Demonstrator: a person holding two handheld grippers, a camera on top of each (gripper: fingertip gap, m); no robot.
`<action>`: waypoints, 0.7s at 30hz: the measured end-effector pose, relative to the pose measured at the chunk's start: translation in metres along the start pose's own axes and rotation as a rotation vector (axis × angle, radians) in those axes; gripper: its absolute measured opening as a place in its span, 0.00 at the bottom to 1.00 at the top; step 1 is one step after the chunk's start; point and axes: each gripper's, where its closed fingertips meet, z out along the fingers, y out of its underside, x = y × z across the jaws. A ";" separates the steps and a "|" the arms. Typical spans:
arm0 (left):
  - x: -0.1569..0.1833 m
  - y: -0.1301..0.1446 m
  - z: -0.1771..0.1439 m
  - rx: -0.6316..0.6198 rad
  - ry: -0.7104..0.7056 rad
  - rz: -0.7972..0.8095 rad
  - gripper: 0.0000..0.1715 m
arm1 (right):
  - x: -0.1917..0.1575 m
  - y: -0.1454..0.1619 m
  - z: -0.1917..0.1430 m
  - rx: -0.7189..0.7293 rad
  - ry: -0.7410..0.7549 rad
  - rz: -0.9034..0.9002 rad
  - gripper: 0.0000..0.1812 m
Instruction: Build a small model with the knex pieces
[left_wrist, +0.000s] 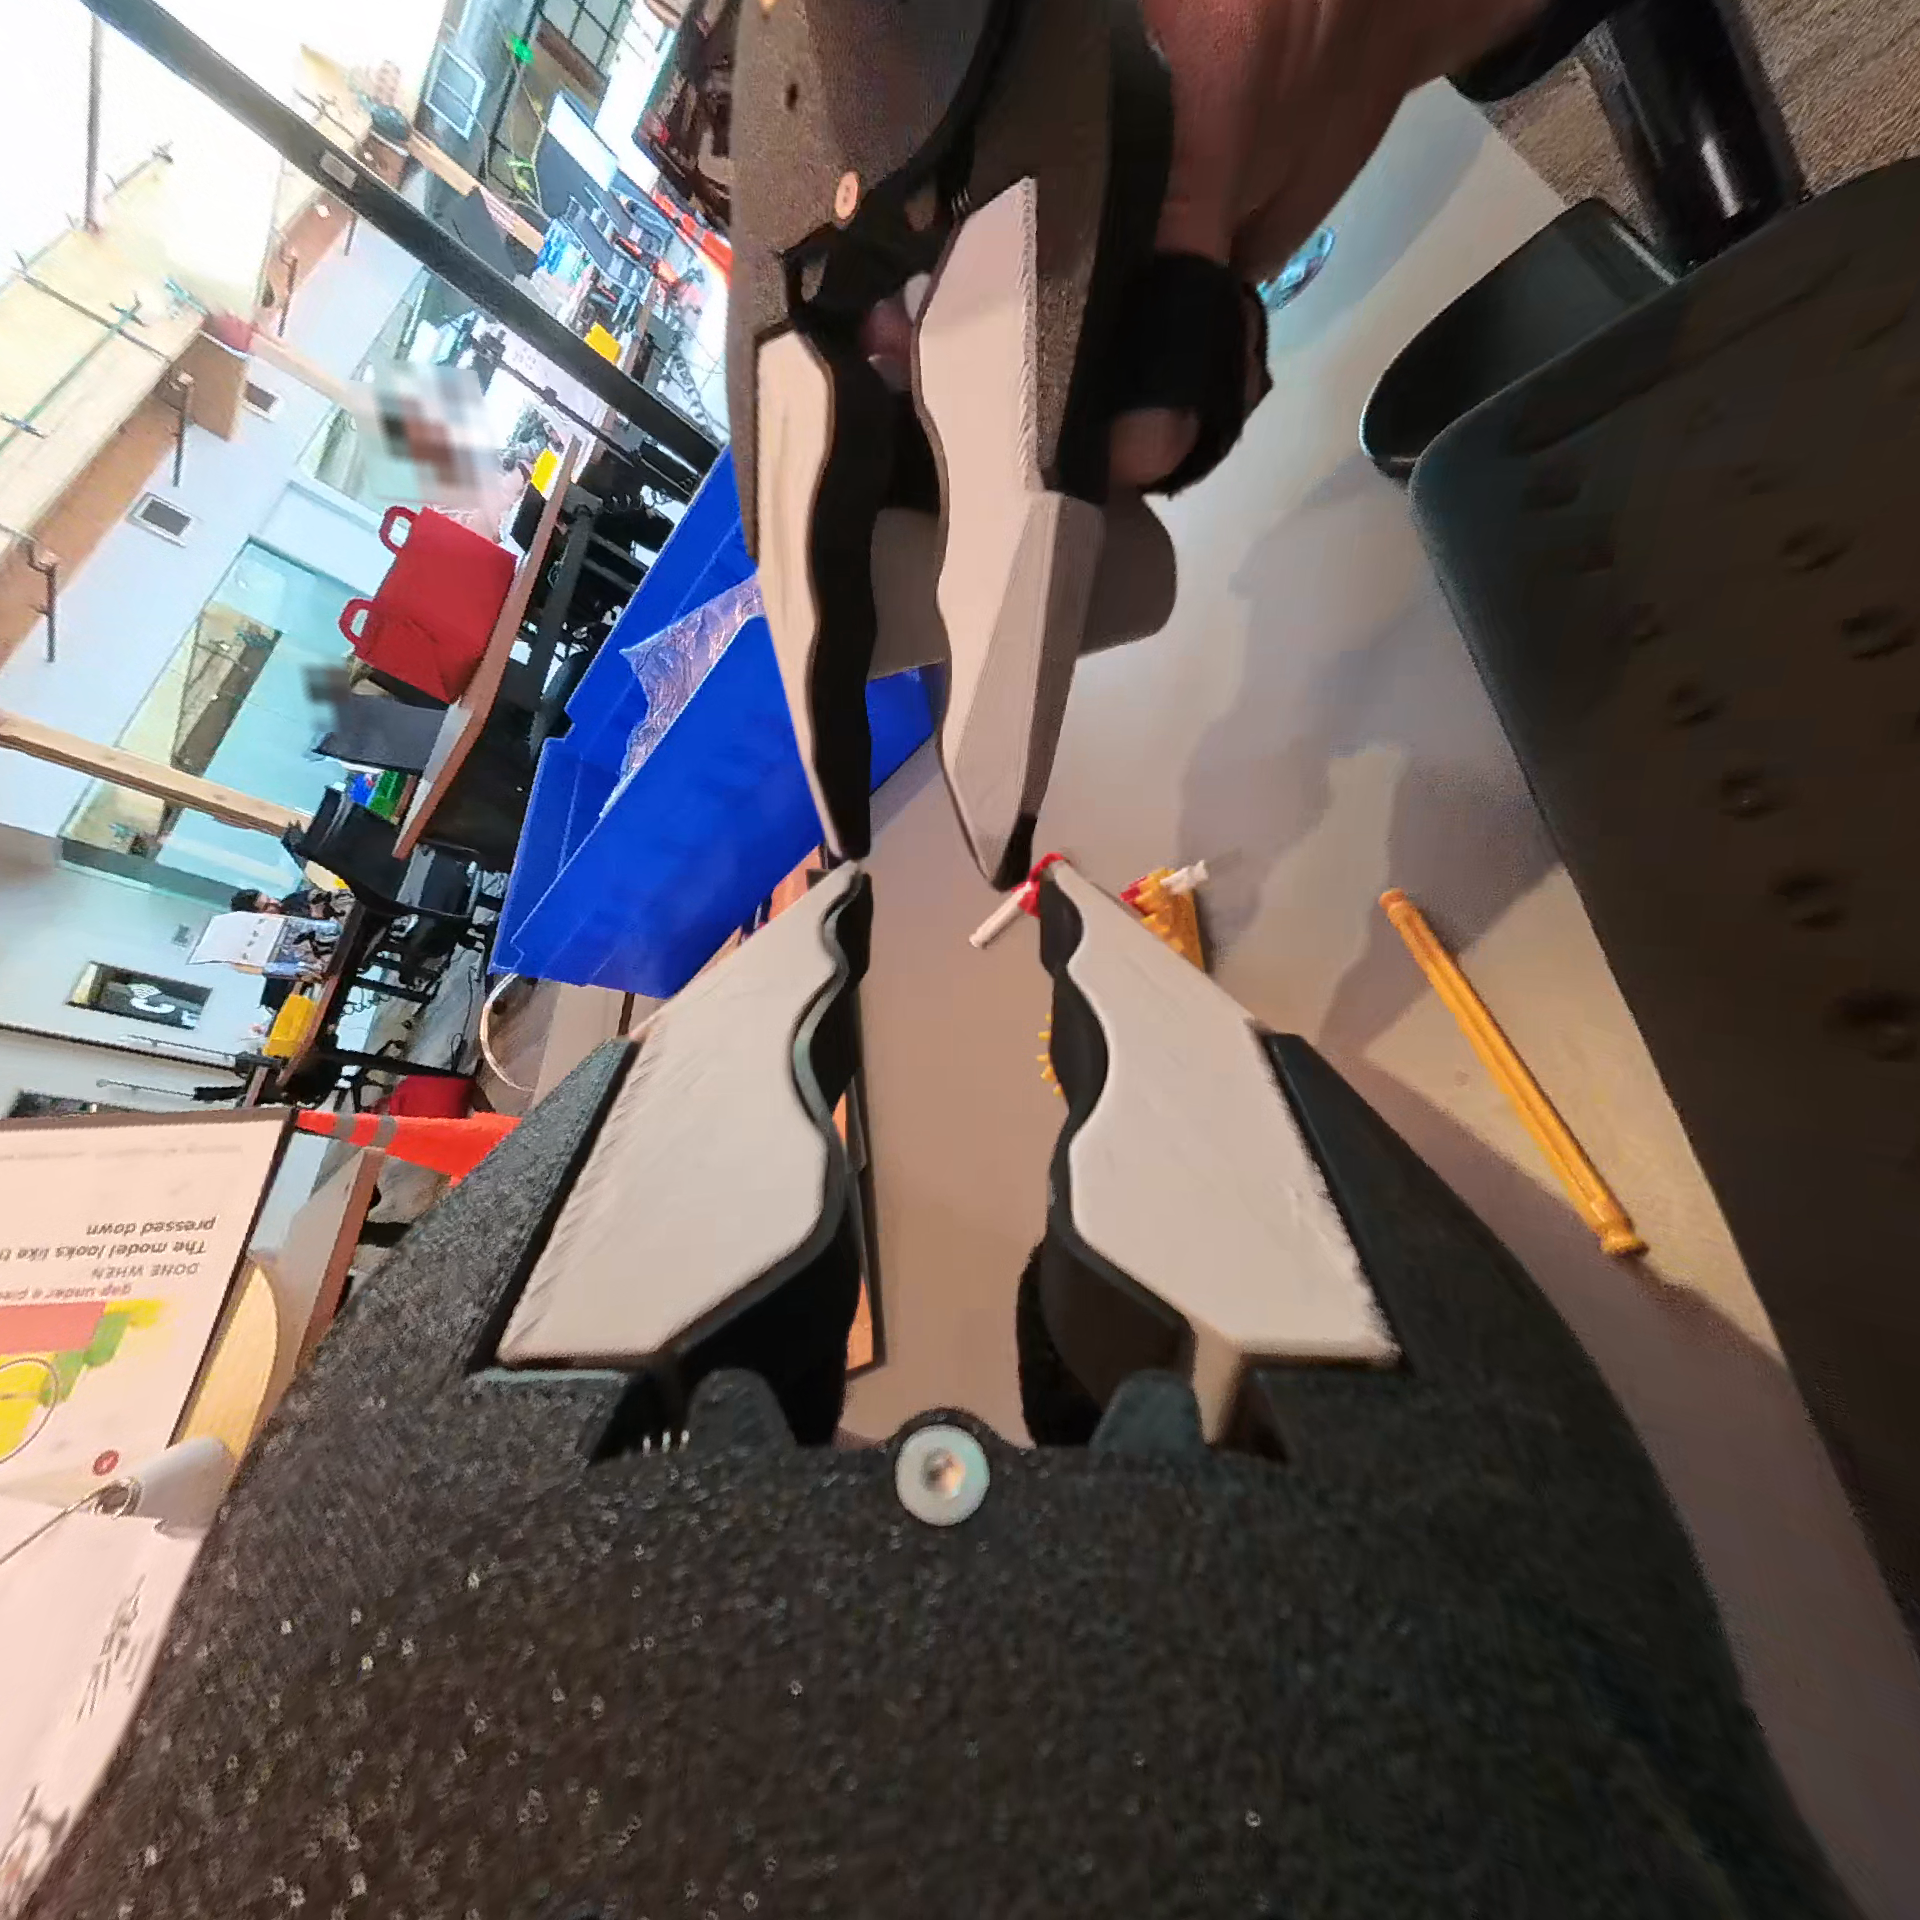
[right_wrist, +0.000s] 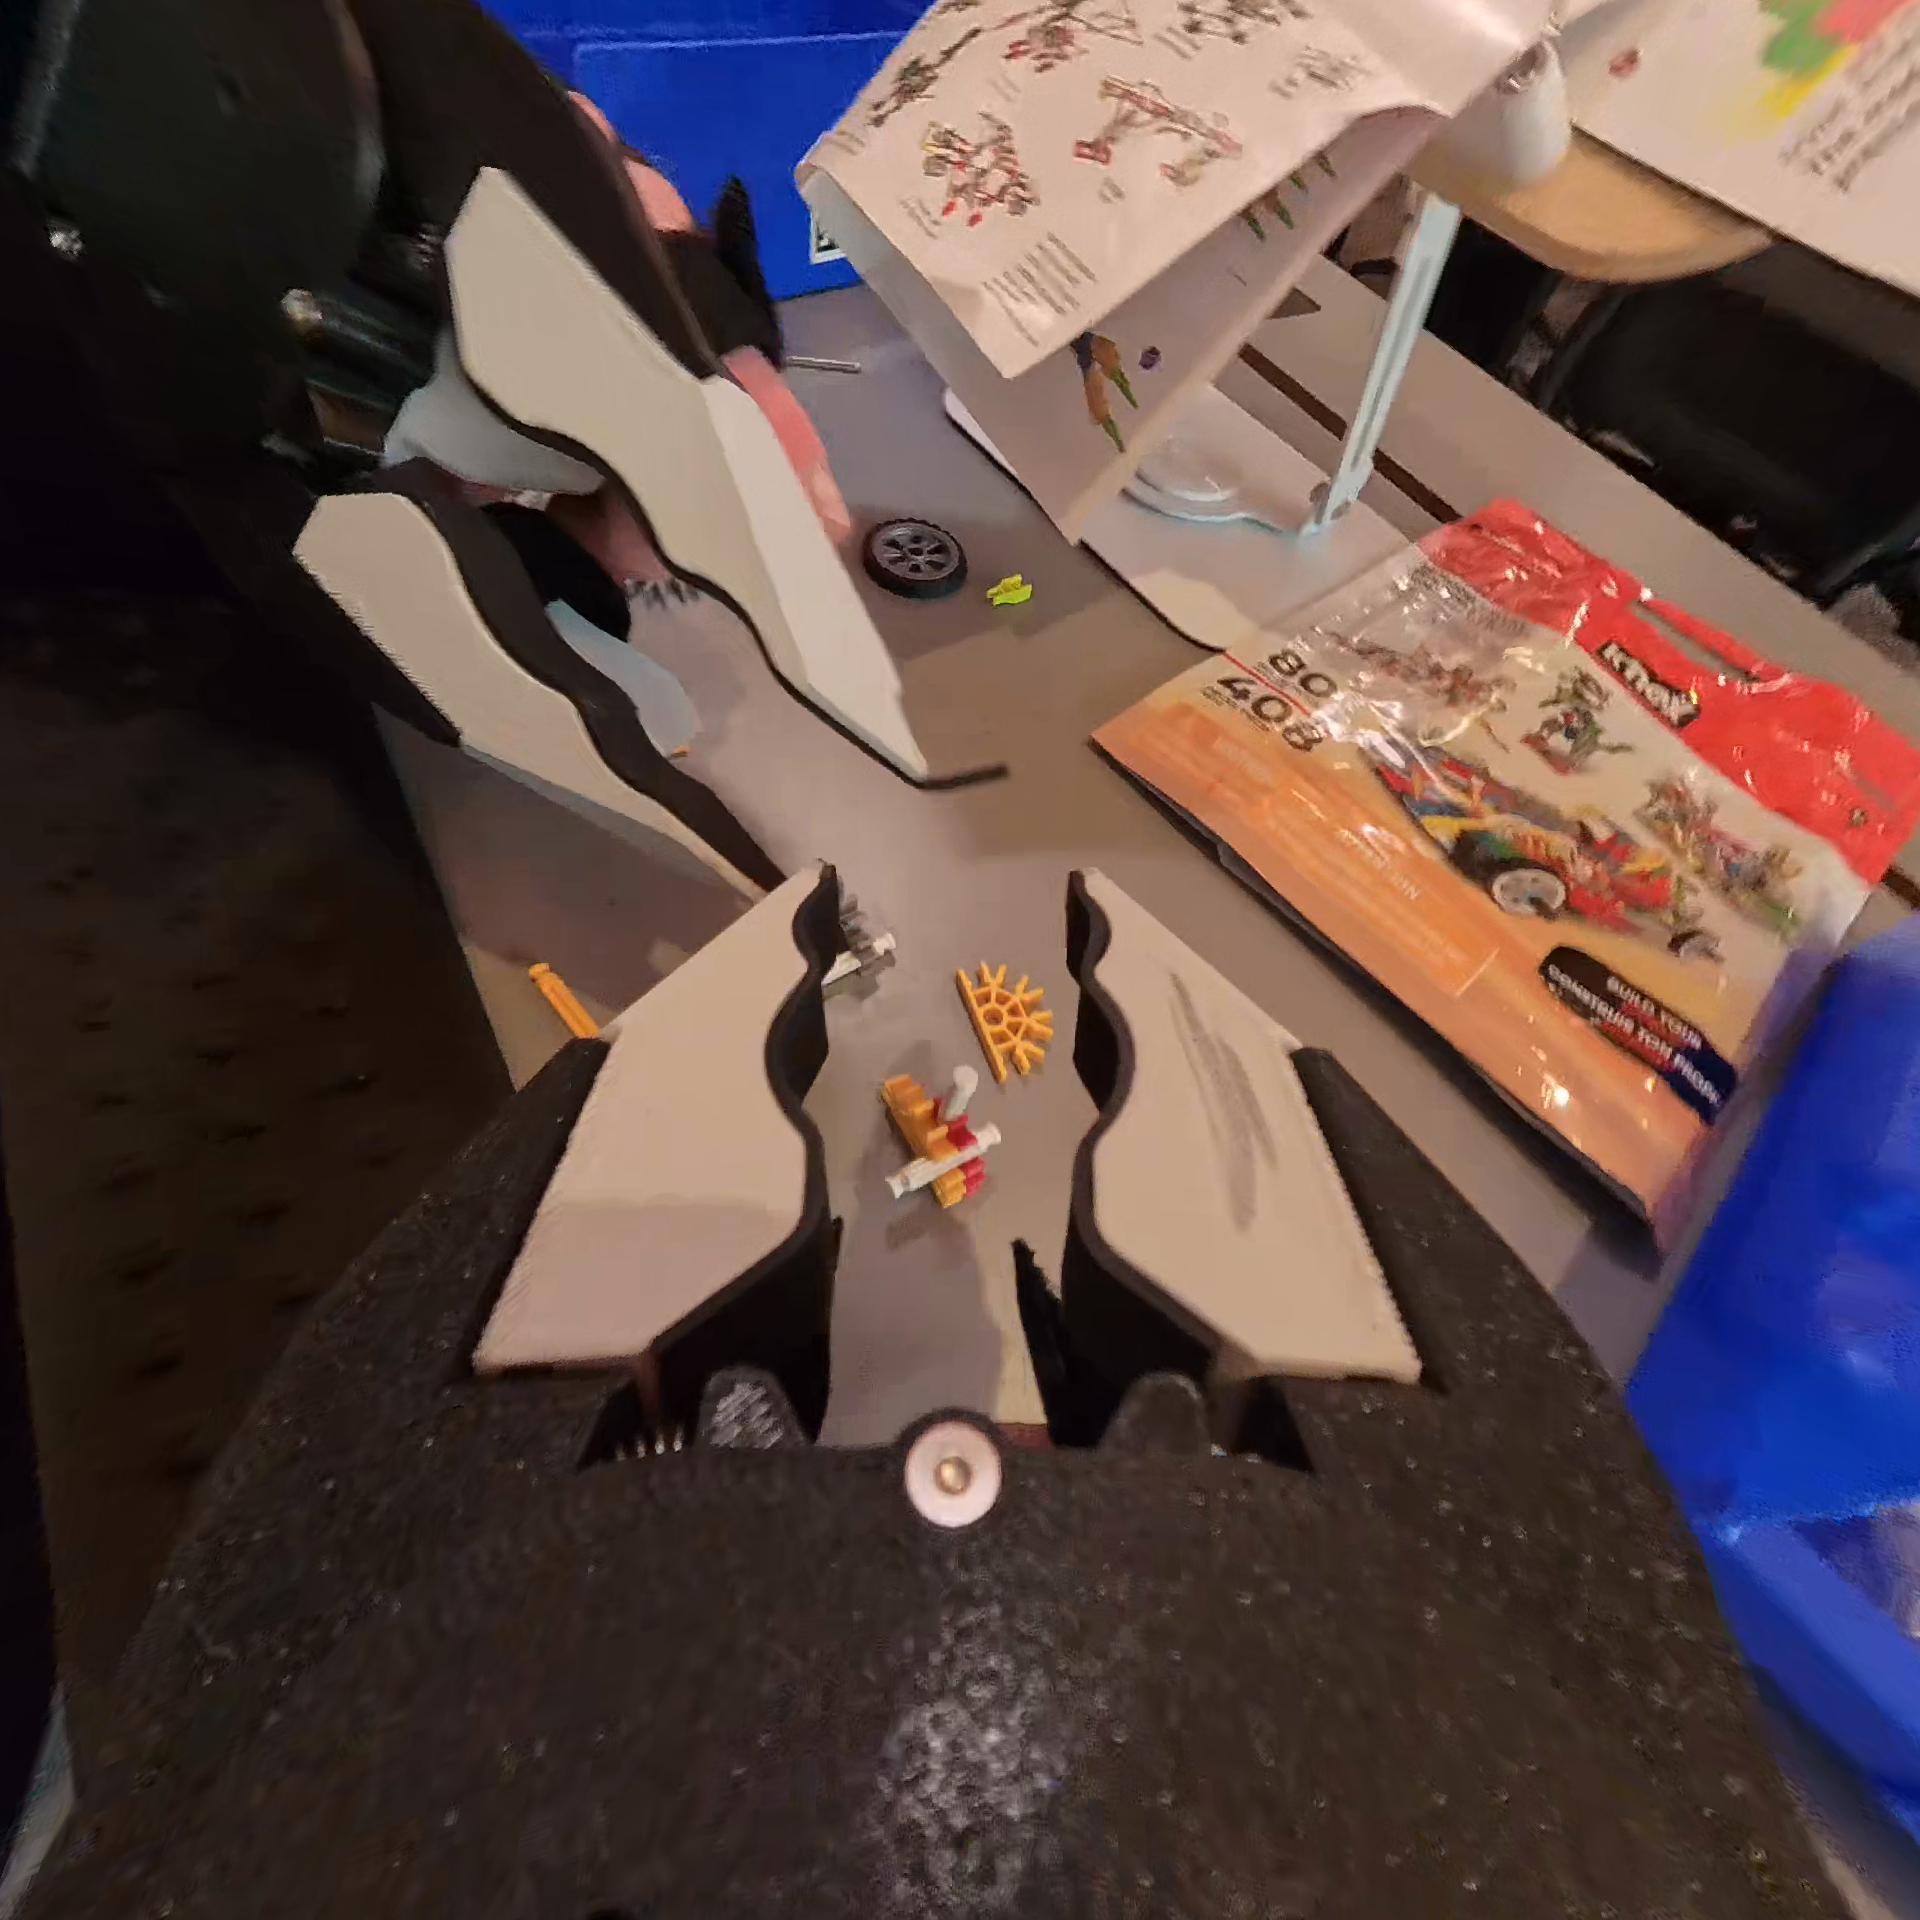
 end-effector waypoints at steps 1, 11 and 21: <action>0.001 0.000 0.001 -0.002 0.001 0.005 0.18 | -0.005 -0.004 0.001 -0.004 -0.004 -0.033 0.20; -0.005 -0.011 -0.002 0.027 -0.087 0.083 0.16 | -0.015 -0.032 -0.001 0.024 0.143 -0.266 0.08; -0.014 -0.030 -0.011 0.062 -0.227 0.249 0.09 | -0.021 -0.047 -0.017 0.060 0.225 -0.422 0.15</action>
